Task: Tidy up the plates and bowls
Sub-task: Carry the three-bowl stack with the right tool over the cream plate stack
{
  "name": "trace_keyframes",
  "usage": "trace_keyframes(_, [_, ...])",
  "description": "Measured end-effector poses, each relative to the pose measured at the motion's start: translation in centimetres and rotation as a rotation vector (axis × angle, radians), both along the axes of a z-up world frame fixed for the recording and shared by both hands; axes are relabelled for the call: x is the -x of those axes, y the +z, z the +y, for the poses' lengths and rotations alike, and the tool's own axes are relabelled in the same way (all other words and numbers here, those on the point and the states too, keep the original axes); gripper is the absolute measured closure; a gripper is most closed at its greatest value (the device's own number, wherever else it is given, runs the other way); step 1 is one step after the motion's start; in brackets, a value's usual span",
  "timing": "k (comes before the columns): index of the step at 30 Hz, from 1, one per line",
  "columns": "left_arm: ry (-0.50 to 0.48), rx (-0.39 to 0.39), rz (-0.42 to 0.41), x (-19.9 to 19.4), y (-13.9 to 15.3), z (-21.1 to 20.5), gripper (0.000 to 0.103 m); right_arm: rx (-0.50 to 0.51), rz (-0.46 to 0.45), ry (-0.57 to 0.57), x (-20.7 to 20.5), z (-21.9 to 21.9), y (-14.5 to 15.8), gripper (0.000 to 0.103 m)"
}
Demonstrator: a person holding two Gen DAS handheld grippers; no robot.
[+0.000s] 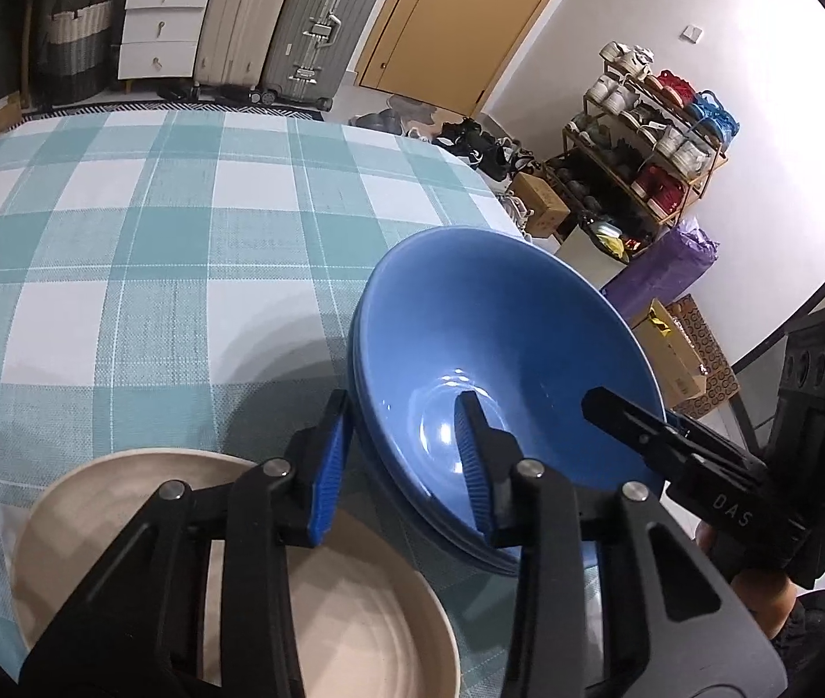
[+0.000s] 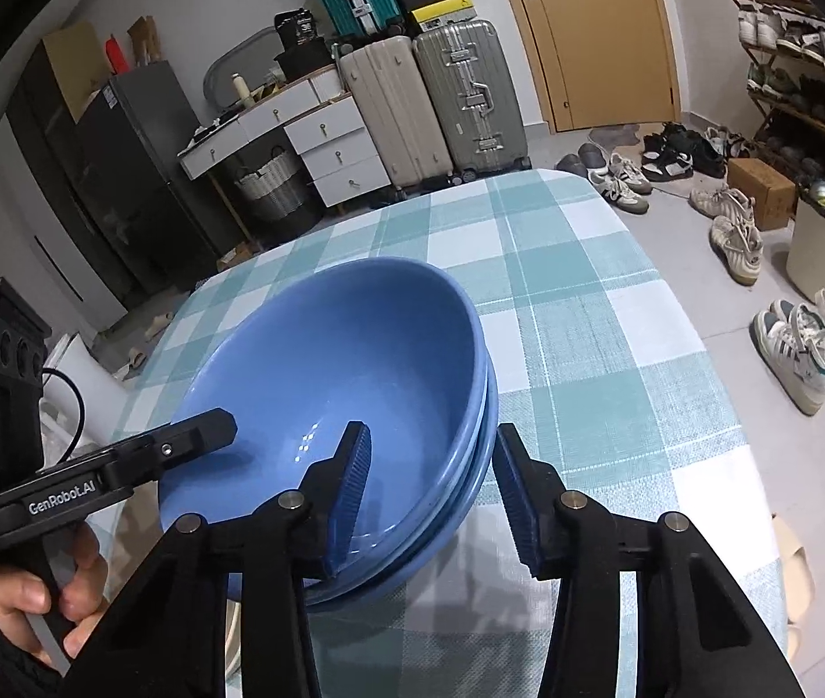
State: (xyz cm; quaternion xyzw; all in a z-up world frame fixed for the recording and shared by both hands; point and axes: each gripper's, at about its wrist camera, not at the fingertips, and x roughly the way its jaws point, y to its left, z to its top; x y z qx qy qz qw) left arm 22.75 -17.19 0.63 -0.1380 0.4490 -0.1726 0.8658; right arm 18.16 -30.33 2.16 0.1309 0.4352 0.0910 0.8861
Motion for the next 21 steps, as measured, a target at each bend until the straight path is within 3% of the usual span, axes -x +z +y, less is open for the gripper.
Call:
trace_keyframes(10, [0.008, -0.008, -0.039, 1.4, 1.7, 0.3, 0.07, 0.023, -0.025, -0.001, 1.1, 0.5, 1.7, 0.058])
trace_keyframes(21, [0.026, -0.01, -0.112, 5.1, 5.7, 2.1, 0.07, 0.035, -0.077, 0.029, 3.6, 2.4, 5.0, 0.058])
